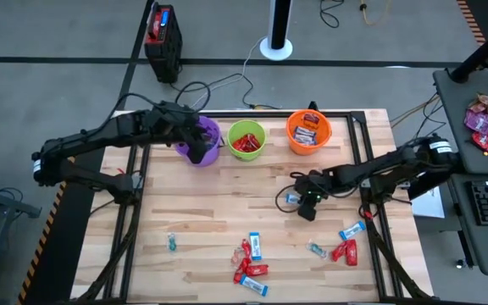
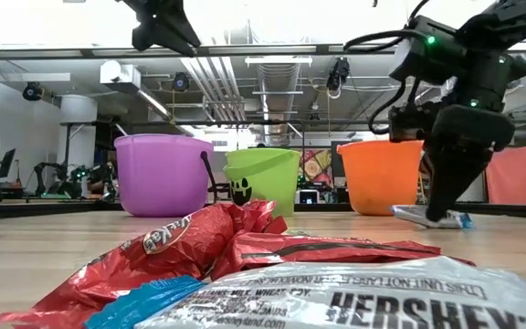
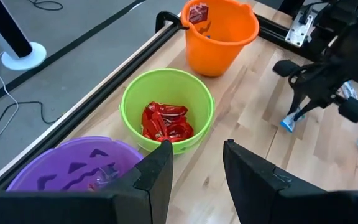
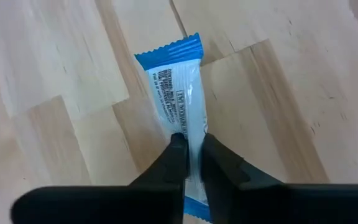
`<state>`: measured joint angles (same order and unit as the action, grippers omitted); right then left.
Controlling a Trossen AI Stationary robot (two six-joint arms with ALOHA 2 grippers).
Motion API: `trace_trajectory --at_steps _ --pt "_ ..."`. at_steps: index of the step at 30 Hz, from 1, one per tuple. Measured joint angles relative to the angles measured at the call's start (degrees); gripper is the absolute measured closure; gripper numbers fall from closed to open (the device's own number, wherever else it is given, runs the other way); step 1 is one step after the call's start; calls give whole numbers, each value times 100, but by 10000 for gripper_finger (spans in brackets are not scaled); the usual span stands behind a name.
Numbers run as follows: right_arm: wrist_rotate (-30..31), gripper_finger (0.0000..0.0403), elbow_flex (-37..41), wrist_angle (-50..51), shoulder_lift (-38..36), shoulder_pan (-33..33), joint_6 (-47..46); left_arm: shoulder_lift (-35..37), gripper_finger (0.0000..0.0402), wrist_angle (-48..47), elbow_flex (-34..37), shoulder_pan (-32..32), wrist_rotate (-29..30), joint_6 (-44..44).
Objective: Sort candy by brand, put in halloween buckets
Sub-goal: Put the white chocolate bar into the orange bucket, then put the red chocolate bar into the green bucket
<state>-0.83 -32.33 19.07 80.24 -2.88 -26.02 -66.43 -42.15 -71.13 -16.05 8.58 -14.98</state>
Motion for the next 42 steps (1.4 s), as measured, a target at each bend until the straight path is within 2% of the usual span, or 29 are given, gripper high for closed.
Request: trace_trajectory --at_steps 8,12,15,19,21,25,29,34,42 --pt "44 384 -289 124 -244 3 -56 -149 277 -15 0 0 -2 79" --pt "203 385 -922 320 -605 55 -64 -175 277 -55 2 0 -7 79" --pt "837 385 -1755 712 -822 192 60 -174 277 -84 2 0 -98 79" --pt "2258 385 -3142 1965 -751 635 307 -164 277 -87 2 4 -418 -16" --pt "2614 385 -3882 2814 -636 1040 340 -162 277 -85 2 15 -659 -107" --pt "2652 385 -4990 4395 -181 1910 351 -162 277 -115 2 149 -874 -363" --pt "2601 383 -5569 5352 205 2700 266 -162 277 -146 2 403 -892 -708" --pt "1867 338 -5596 5455 586 3302 479 -162 277 -159 2 823 -892 -1277" --pt "1839 248 -5606 5436 837 3510 1048 -320 277 -245 150 1861 -912 -1910"
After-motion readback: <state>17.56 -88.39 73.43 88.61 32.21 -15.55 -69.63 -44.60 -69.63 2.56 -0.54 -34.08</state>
